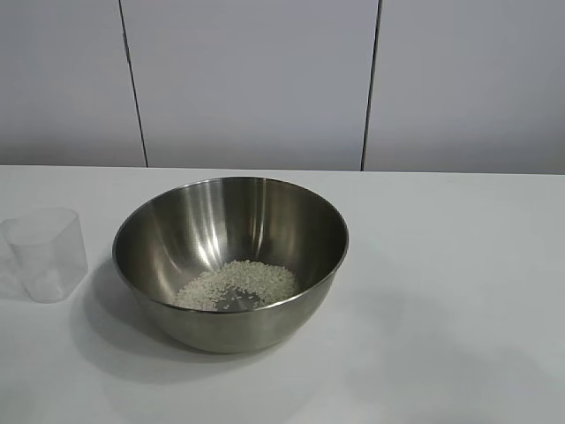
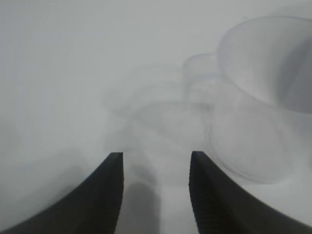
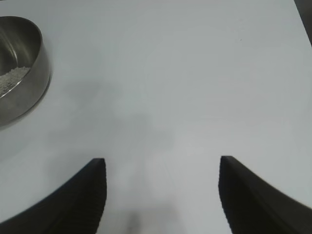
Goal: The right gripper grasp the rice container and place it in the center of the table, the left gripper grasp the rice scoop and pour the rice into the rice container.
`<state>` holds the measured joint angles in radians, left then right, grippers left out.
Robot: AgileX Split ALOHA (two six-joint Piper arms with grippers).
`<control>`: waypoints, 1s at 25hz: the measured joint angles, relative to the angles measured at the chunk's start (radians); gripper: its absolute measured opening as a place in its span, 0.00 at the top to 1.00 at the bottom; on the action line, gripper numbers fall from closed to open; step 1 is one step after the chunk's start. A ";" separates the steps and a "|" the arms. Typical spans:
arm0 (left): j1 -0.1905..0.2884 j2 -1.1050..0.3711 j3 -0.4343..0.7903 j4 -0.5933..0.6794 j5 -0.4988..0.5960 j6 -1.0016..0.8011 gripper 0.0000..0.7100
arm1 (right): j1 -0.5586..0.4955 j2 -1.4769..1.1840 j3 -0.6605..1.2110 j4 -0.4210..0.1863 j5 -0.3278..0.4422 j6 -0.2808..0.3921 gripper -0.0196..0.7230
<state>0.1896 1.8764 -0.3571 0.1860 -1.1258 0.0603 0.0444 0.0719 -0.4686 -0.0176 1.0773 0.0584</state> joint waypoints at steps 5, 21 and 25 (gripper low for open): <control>0.174 -0.132 -0.084 0.074 0.229 -0.131 0.55 | 0.000 0.000 0.000 0.000 0.000 0.000 0.37; 0.297 -0.869 -0.148 0.526 0.625 -0.672 0.55 | 0.000 0.000 0.000 0.004 0.000 0.000 0.37; 0.165 -1.057 -0.226 0.519 0.822 -0.682 0.55 | 0.000 0.000 0.000 0.004 0.000 0.000 0.37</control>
<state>0.3549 0.8197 -0.5826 0.7046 -0.3038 -0.6222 0.0444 0.0719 -0.4686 -0.0133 1.0774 0.0584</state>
